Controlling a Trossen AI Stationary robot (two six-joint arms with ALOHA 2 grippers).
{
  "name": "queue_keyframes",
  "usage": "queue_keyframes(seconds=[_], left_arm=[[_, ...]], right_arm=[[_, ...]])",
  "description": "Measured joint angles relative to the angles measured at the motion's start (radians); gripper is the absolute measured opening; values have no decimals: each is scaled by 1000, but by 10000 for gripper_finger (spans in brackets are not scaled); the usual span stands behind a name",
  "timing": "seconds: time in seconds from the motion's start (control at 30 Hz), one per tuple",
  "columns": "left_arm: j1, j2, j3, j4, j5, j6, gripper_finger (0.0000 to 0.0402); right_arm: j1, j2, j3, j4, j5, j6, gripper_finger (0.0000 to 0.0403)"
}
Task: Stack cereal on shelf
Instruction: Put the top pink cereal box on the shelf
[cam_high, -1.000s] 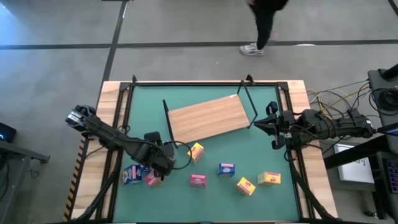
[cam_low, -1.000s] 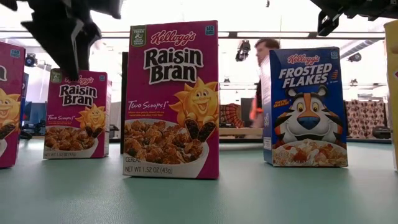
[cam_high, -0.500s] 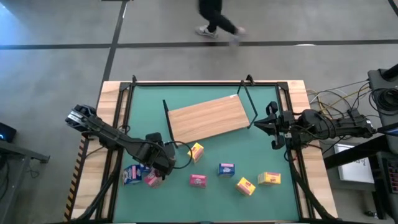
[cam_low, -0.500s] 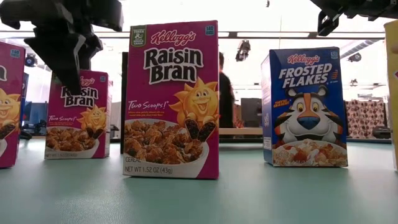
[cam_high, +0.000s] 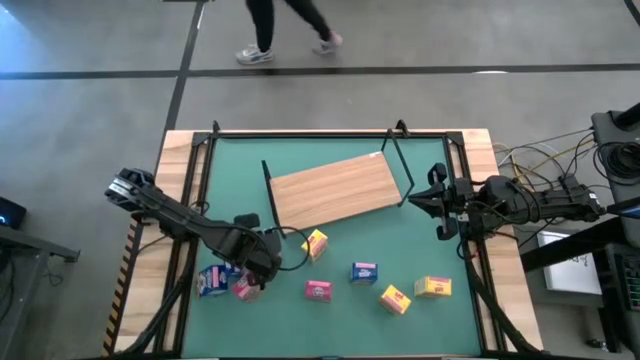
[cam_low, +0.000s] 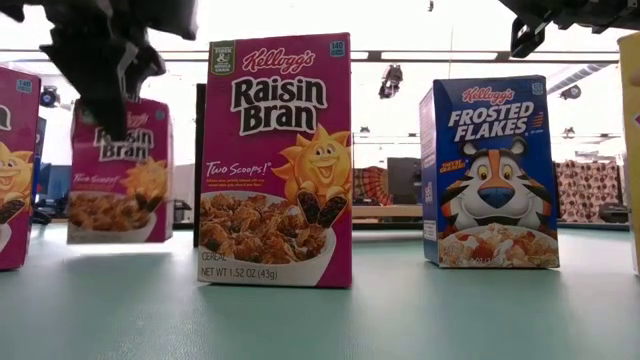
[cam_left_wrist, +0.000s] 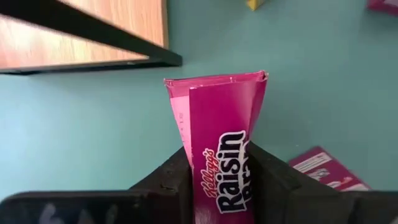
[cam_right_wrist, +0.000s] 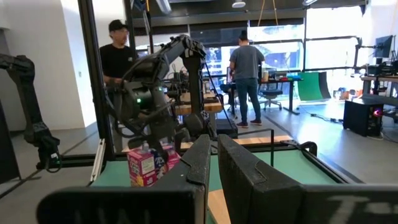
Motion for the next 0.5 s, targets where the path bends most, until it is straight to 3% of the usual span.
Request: queue_keyframes(seconds=[0.5], left_arm=[[1, 11, -12, -2, -57, -7, 207]], right_arm=[[0, 0, 0, 0, 0, -1, 22]])
